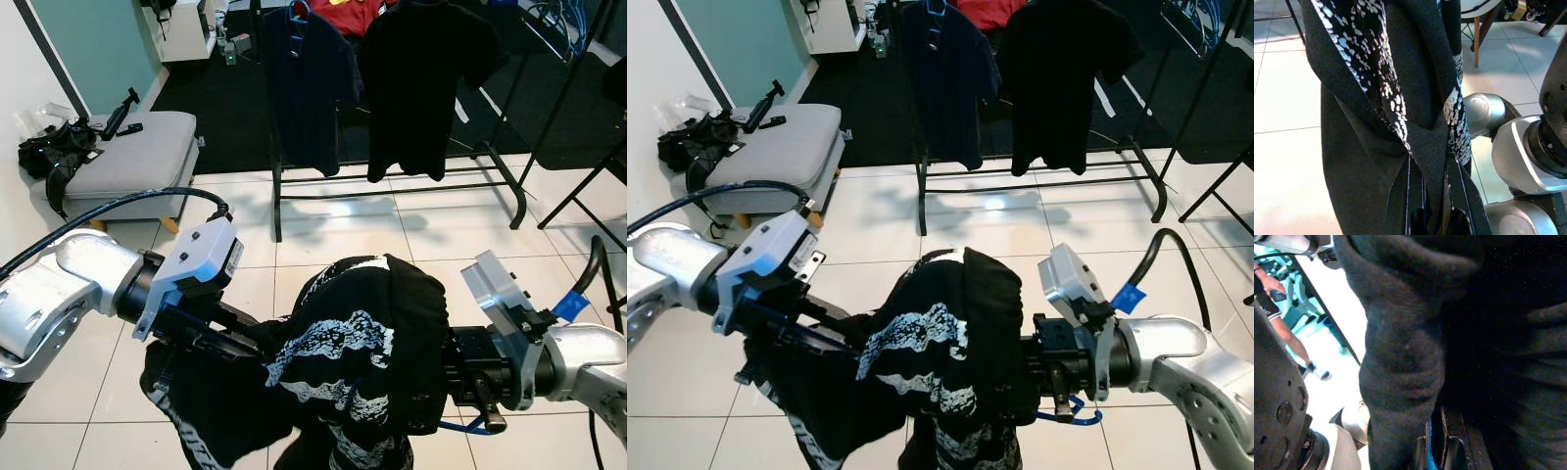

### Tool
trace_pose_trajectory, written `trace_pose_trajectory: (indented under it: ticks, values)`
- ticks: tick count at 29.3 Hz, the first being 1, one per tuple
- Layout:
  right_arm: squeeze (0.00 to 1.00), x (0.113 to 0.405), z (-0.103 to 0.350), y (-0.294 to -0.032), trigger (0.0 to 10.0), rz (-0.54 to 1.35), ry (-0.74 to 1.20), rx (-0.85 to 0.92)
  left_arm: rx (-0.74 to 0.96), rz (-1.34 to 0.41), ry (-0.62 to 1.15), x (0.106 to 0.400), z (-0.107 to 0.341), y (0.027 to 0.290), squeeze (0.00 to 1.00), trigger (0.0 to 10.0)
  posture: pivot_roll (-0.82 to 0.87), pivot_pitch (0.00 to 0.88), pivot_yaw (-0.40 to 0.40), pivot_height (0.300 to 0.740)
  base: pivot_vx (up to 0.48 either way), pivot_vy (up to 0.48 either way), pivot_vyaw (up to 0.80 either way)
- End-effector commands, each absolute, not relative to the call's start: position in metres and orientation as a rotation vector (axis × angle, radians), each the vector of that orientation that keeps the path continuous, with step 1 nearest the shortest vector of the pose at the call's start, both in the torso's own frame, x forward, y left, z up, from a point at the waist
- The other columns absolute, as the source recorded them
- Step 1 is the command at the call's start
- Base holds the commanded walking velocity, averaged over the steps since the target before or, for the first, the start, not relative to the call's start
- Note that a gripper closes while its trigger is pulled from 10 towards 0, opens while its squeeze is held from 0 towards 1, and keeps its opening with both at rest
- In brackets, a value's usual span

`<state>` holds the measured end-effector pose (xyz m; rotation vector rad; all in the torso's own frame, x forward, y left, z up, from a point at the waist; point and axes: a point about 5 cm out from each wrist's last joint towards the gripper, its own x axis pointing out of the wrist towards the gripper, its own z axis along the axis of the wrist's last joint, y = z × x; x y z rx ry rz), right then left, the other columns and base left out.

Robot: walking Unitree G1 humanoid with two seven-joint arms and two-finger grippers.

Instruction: Hang hanger

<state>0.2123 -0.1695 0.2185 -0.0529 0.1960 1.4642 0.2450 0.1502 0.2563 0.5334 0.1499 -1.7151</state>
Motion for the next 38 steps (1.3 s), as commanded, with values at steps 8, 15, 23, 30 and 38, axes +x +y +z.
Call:
trace_pose_trajectory:
  ticks: [8, 15, 23, 30, 38]
  values:
    - [0.00, 0.220, 0.223, -0.167, 10.0, 1.407, 0.101, -0.050, 0.546, -1.727, 0.157, 0.246, 0.244, 0.144, 0.00, 0.0, -0.01, 0.148, 0.085, 0.740, 0.000, 0.000, 0.00]
    - [0.87, 0.227, 0.219, -0.171, 10.0, 1.328, 0.087, -0.053, 0.529, -1.701, 0.140, 0.248, 0.240, 0.142, 0.00, 0.0, -0.02, 0.150, 0.082, 0.740, 0.000, 0.000, 0.00]
    - [1.00, 0.229, 0.214, -0.188, 10.0, 1.207, 0.087, -0.035, 0.530, -1.610, 0.098, 0.260, 0.245, 0.149, 0.00, 0.0, -0.02, 0.151, 0.079, 0.740, 0.000, 0.000, 0.00]
    - [1.00, 0.221, 0.210, -0.222, 10.0, 1.038, 0.103, -0.016, 0.540, -1.421, 0.026, 0.281, 0.259, 0.168, 0.00, 0.0, -0.03, 0.153, 0.084, 0.740, 0.000, 0.000, 0.00]
    - [1.00, 0.208, 0.205, -0.244, 10.0, 0.900, 0.088, 0.023, 0.529, -1.288, -0.037, 0.292, 0.269, 0.180, 0.00, 0.0, -0.05, 0.157, 0.090, 0.740, 0.000, 0.000, 0.00]
